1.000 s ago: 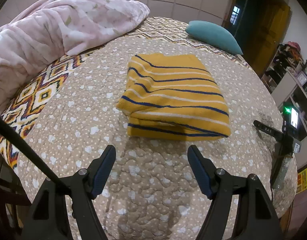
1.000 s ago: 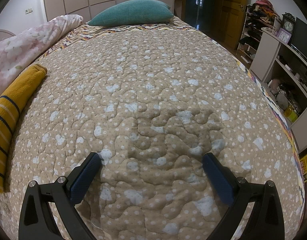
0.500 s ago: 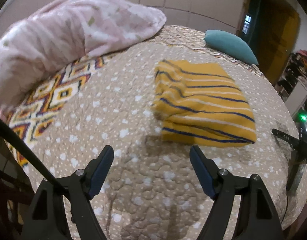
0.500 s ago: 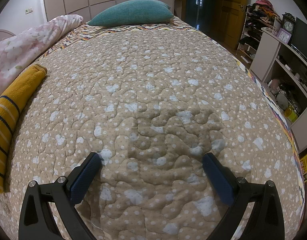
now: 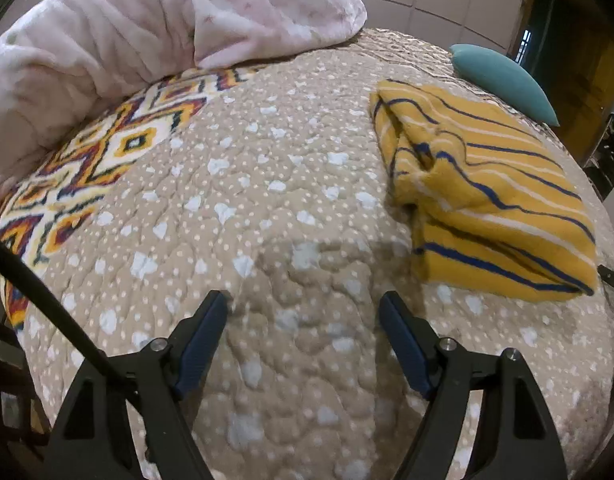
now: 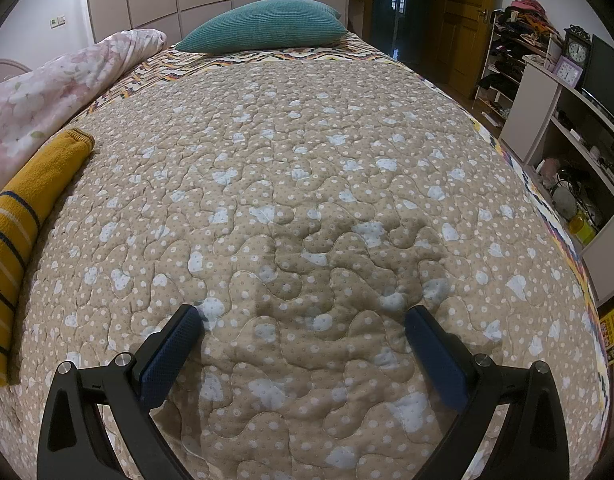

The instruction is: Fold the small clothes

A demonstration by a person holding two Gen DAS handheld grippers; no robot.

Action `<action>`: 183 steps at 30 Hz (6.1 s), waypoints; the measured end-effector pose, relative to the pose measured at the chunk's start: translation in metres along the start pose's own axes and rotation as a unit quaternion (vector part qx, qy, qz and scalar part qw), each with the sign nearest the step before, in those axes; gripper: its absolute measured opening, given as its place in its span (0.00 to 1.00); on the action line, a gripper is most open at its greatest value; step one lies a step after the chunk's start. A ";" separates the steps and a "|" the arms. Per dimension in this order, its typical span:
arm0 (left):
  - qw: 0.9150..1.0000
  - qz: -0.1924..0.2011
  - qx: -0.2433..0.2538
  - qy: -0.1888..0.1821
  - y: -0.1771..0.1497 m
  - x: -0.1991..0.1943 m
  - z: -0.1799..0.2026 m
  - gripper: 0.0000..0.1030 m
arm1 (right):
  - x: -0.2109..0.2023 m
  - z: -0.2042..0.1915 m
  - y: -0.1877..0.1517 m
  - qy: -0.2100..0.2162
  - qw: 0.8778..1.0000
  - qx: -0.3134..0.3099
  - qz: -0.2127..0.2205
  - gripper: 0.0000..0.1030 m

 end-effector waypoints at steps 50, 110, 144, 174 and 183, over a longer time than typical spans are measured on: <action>0.998 0.040 0.045 0.024 -0.004 0.011 0.009 0.98 | -0.062 -0.122 -0.053 0.051 0.997 -0.054 0.012 1.00; 0.999 0.036 0.041 -0.001 -0.003 0.012 0.009 1.00 | -0.096 -0.133 -0.046 0.071 0.995 -0.049 0.044 1.00; 0.984 0.148 0.098 0.002 0.017 -0.119 0.073 1.00 | -0.173 -0.140 -0.061 0.039 0.992 -0.088 0.082 1.00; 0.987 0.106 0.121 0.000 -0.001 -0.111 0.085 1.00 | -0.168 -0.136 -0.073 0.039 0.993 -0.078 0.075 1.00; 0.989 0.087 0.122 -0.011 -0.009 -0.105 0.089 1.00 | -0.167 -0.138 -0.076 0.042 0.993 -0.081 0.073 1.00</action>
Point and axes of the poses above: each gripper's, at about its wrist camera, not at the fingertips, and x roughly the way its jaws point, z to its right, y to its top, the point moved 7 cm from there along x, roughly the way its jaws point, and after that the axes turned 13 degrees about z, right-handed, at the moved point
